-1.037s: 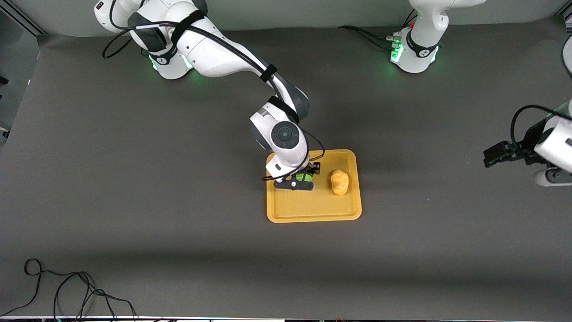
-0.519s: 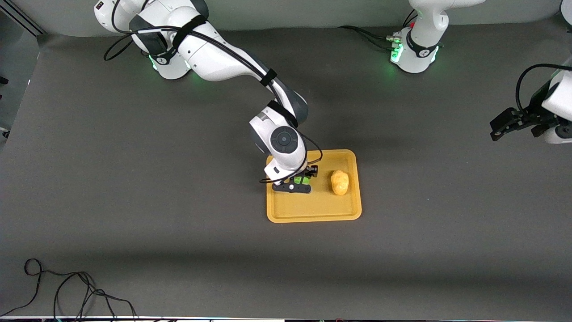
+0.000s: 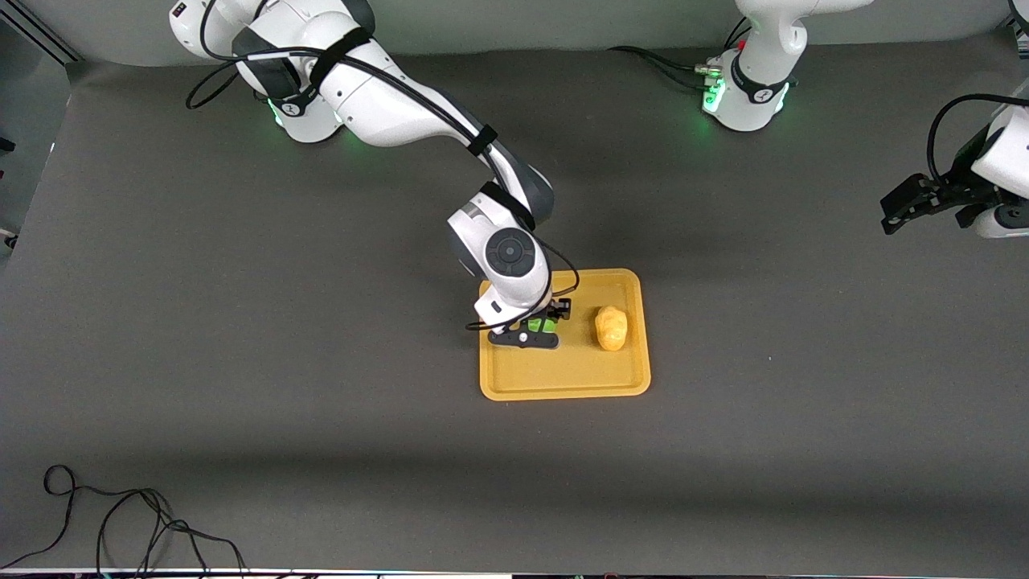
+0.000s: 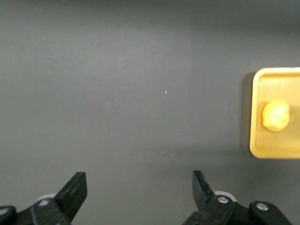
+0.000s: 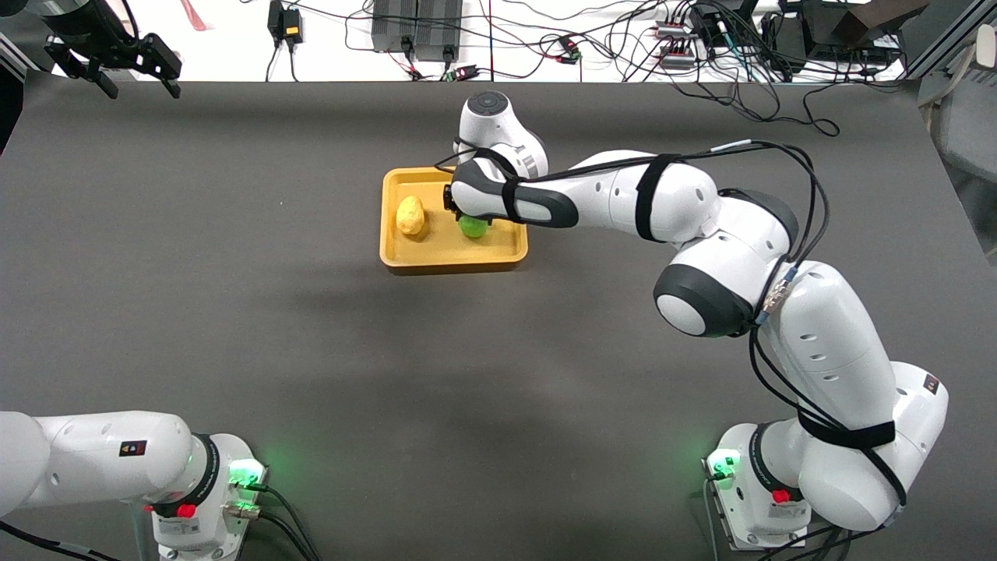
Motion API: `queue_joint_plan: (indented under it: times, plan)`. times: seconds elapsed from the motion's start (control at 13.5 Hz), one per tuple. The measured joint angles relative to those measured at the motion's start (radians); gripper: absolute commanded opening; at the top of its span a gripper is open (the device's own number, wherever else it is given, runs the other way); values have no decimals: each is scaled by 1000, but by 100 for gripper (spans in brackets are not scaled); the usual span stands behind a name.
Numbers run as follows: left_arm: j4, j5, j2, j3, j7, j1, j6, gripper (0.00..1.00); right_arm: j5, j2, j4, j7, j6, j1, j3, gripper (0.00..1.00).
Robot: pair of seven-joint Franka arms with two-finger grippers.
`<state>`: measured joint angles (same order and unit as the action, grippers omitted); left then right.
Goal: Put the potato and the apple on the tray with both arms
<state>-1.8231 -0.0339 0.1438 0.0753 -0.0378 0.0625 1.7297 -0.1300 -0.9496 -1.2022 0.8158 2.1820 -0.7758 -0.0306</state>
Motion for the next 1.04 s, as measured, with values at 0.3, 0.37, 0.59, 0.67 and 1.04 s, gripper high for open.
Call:
queue_joint_plan:
  times: [0.3, 0.37, 0.59, 0.67, 1.04]
  plan:
    - [5, 0, 0, 0, 42, 0, -45, 100, 0, 0, 8, 1, 0, 10, -2, 100]
    - [5, 0, 0, 0, 44, 0, -57, 100, 0, 0, 15, 1, 0, 13, -2, 100]
    - [6, 0, -1, 0, 48, 0, -89, 100, 0, 21, 46, 2, 1, 33, -8, 100]
    - [6, 1, -4, 0, 48, 0, -88, 100, 0, 51, 52, 3, -8, 44, -9, 100]
    - [7, 2, -29, 5, 49, 0, -83, 100, 0, 327, 32, -71, -272, 165, -18, 100]
